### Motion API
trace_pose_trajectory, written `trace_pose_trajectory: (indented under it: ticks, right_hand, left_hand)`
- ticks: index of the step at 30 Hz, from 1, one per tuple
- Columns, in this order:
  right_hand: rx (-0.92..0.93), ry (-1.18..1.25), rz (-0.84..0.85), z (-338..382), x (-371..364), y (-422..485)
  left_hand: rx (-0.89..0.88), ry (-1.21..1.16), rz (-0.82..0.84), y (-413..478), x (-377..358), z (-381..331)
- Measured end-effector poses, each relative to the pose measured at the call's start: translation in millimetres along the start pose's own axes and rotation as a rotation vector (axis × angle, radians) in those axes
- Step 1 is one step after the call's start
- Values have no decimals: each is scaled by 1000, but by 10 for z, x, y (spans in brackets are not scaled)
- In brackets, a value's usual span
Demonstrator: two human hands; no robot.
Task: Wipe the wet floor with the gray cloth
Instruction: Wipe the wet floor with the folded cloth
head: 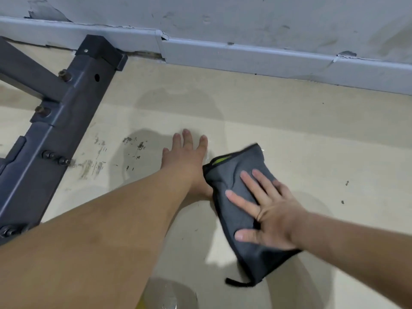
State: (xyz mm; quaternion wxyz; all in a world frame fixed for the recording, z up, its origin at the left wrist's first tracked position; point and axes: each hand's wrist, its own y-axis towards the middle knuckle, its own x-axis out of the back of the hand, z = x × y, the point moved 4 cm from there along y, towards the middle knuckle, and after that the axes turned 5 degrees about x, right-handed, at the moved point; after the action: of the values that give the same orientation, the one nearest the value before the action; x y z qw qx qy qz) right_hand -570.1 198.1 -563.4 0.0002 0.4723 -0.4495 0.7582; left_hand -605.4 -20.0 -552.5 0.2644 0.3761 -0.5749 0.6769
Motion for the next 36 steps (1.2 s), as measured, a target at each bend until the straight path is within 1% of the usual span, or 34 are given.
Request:
trace_pose_trajectory:
  ticks: [2,3,5,8,10,12,14,16,19,21,24,27,28,30,32,33,35,36]
  right_hand:
    - [-77,-12,83,-248,332,194]
    - [-131,15,78,-361,471,322]
    - [-283,161,37,-560,694,509]
    - [-492,347,-79,-868,840,607]
    - [-607,417,-146,-1087,846,560]
    - [-702,458,-163,-1219,749,436]
    - [-757,478,-182,-1243,601,307]
    - [-774,465,-181,-1169,461,173]
    - [-734,433,-151,-933,249,-74]
    - [-679,377,-96,-783,35,-230]
    - [-538,274,-62,-558,-222,-444]
    - [-376,158,-220,-398,-488,-706]
    - [-320,144,-220,-373,-599,-798]
    - [-243,34,-215,-364,-828,-927]
    - [-103,-73,-262,-365,-911,-1004]
    - [-51,-87,-254,-409,-958,-1035]
    - [21,-71,-198,-512,-941,-1091]
    - [21,-47,-161,-562,-869,-1124]
  left_hand:
    - [4,-9,-4,-4,-12,9]
    - [3,-4,-2,-7,-21,13]
    - [-4,13,-3,6,-43,25]
    - [-11,15,-10,16,-62,38]
    - [-15,15,-3,24,-57,35]
    - [-15,16,21,30,-45,6]
    - [-4,18,50,54,-28,-26]
    - [11,25,67,81,2,-62]
    - [30,42,102,79,34,-111]
    - [44,26,127,75,19,-123]
    - [68,21,152,60,33,-120]
    - [102,33,145,-10,108,-160]
    - [121,34,143,-47,128,-172]
    - [169,52,139,-110,168,-227]
    - [204,81,117,-153,209,-351]
    - [192,92,95,-185,224,-477]
    - [114,66,24,-274,220,-773]
    - [66,33,-6,-348,180,-910]
